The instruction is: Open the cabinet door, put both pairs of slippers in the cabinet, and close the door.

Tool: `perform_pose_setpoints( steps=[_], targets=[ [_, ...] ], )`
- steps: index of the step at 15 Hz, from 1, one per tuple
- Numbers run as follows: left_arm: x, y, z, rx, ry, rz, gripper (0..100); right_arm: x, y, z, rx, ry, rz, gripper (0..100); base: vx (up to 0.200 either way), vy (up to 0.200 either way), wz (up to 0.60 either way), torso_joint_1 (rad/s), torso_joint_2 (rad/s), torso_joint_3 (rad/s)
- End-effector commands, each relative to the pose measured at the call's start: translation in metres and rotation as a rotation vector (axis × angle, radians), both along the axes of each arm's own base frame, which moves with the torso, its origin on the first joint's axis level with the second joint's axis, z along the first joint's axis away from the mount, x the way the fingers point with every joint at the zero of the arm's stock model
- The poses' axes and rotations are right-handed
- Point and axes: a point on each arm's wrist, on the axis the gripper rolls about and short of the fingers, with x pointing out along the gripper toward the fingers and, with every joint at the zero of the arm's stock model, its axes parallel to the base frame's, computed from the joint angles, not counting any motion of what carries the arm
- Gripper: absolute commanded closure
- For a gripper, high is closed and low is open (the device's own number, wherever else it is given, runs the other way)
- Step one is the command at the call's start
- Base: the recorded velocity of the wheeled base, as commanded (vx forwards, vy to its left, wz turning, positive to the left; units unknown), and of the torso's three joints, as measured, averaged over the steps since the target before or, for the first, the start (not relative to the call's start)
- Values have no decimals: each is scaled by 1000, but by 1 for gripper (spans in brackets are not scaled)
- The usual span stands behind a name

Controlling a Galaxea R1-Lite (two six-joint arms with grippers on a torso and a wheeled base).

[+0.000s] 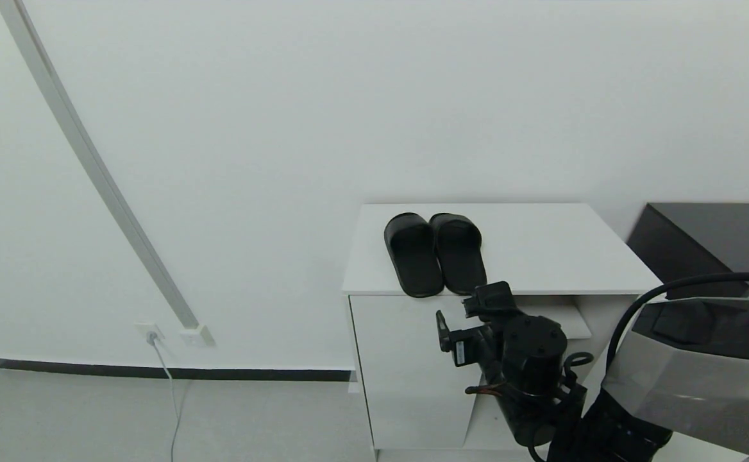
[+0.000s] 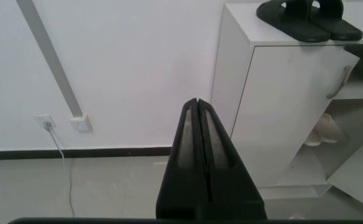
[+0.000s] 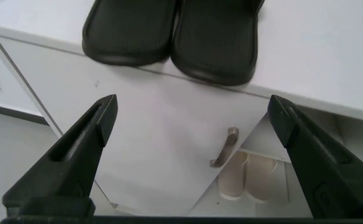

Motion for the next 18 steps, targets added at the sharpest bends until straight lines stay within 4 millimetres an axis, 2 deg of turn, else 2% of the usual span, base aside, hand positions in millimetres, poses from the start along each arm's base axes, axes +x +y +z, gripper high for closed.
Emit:
perform_pose_setpoints(
  steps=[1, 5, 8, 10, 14, 15, 18],
  targets=[
    [0, 0, 0, 0, 0, 0, 100, 0, 0, -2, -5, 4, 0, 0, 0, 0, 0, 188, -373, -198],
    [0, 0, 0, 0, 0, 0, 100, -2, -1, -3, -7, 8, 19, 0, 0, 0, 0, 162, -344, -183],
    [0, 0, 0, 0, 0, 0, 100, -1, 0, -5, -9, 0, 38, 0, 0, 0, 0, 28, -47, -26],
    [0, 0, 0, 1, 0, 0, 100, 2, 4, 1, 6, -31, 79, 0, 0, 0, 0, 0, 0, 0],
    [0, 0, 0, 1, 0, 0, 100, 28, 28, 34, 60, 40, 73, 0, 0, 0, 0, 0, 0, 0],
    [0, 0, 0, 1, 0, 0, 100, 34, 32, 55, 100, 105, 61, 0, 0, 0, 0, 0, 0, 0],
    [0, 0, 0, 4, 0, 0, 100, 41, 37, 89, 184, 231, -28, 0, 0, 0, 0, 0, 0, 0]
  ],
)
